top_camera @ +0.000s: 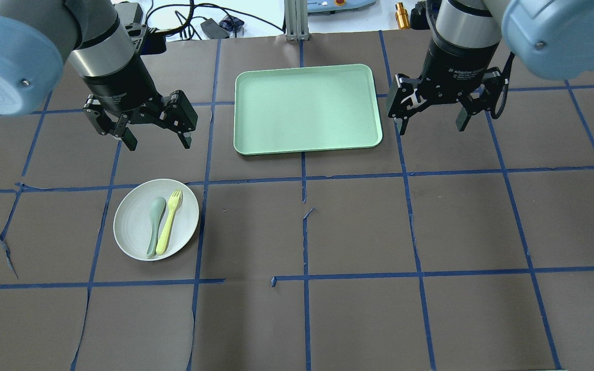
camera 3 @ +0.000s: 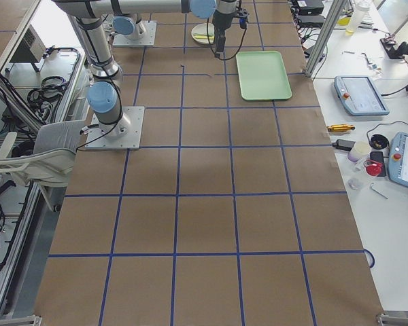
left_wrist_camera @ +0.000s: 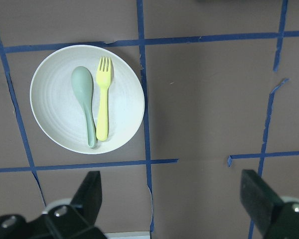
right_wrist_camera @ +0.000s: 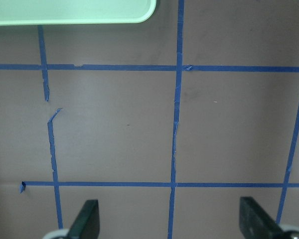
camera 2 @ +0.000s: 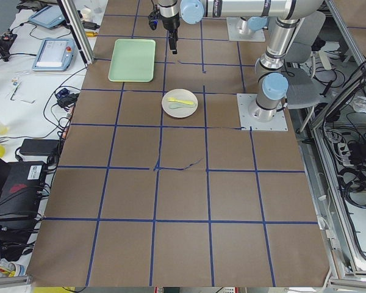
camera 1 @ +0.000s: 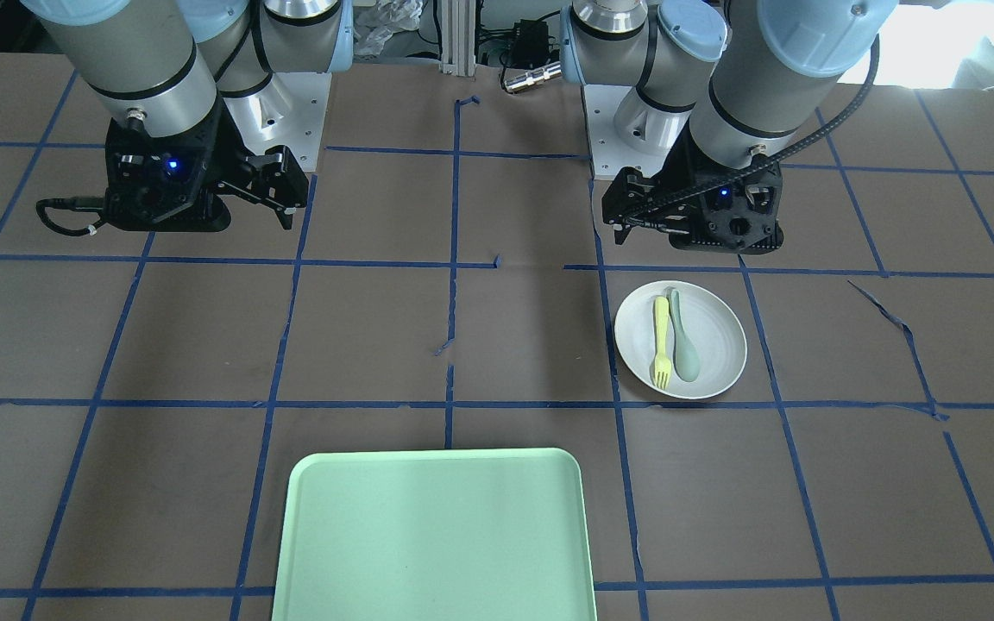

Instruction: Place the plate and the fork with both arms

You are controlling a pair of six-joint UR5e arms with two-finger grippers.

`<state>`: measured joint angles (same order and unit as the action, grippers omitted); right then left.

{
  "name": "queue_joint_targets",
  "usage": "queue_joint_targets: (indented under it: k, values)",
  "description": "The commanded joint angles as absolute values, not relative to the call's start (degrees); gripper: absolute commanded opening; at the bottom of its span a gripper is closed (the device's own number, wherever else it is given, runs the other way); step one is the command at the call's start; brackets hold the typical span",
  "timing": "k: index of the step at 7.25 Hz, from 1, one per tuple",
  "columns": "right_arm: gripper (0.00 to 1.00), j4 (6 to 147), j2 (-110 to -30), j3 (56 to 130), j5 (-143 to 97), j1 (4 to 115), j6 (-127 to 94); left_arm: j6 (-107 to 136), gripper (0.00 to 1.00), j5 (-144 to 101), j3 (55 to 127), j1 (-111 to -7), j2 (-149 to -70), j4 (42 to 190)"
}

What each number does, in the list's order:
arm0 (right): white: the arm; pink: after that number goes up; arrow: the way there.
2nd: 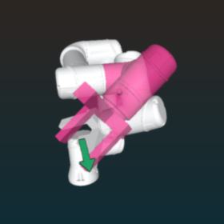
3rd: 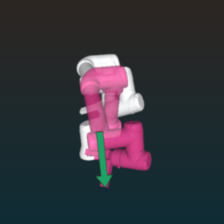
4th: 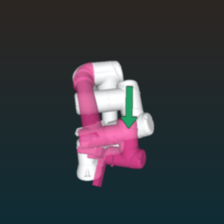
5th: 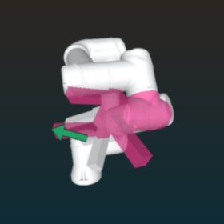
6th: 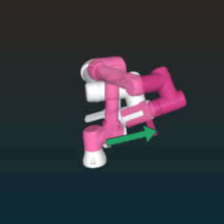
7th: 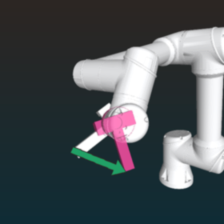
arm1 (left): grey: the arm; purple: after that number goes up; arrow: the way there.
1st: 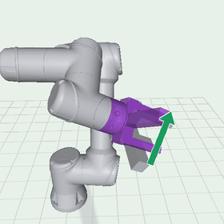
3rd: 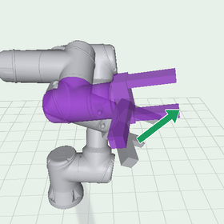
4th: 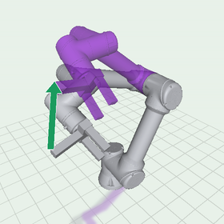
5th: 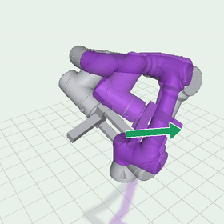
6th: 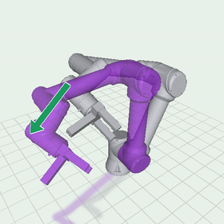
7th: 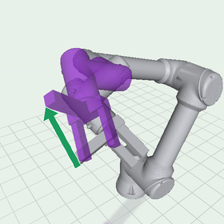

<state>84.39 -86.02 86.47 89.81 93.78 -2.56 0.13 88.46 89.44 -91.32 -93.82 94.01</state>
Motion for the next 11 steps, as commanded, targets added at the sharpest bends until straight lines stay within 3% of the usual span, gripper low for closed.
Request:
queue_joint_targets:
  k: [1,11]
  values:
    - [1.0,85.3,-86.0,86.5,89.8,93.8,-2.5,-0.4,1.0,88.6,89.5,-91.3,-94.3,93.0]
    - [1.0,86.6,-85.3,86.8,89.7,93.8,-2.5,0.2,1.0,88.8,90.9,-90.1,-94.7,93.1]
